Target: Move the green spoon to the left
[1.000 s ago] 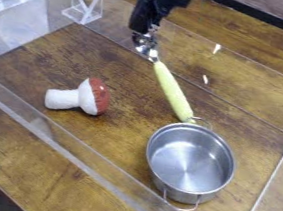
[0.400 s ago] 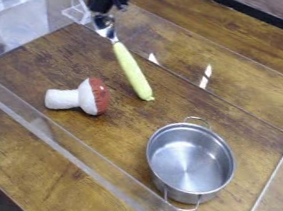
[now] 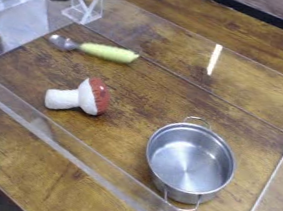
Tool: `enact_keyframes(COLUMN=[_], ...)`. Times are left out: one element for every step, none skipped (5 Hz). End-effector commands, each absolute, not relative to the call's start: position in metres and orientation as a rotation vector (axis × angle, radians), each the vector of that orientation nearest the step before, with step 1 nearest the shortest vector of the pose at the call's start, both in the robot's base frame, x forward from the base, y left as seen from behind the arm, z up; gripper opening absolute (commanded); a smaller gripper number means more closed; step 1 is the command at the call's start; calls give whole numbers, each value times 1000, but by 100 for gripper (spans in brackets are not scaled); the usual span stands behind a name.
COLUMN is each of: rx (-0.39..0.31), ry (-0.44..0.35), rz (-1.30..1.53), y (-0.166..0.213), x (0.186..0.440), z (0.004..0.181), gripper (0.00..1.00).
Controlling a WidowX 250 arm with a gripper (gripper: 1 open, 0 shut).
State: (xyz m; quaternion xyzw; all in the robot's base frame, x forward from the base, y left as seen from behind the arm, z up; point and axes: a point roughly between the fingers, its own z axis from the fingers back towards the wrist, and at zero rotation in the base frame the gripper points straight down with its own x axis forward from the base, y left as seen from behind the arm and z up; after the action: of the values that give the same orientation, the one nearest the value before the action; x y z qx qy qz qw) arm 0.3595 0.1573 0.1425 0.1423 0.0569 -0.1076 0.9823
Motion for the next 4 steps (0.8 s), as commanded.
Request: enact_keyframes(rx=[307,293,276,262], ry=[31,35,40,42], rz=[-209,-240,-278,-323], y=[163,166,169,171], x=[355,362,368,373], z=[162,151,137,122], gripper=[100,100,100,100])
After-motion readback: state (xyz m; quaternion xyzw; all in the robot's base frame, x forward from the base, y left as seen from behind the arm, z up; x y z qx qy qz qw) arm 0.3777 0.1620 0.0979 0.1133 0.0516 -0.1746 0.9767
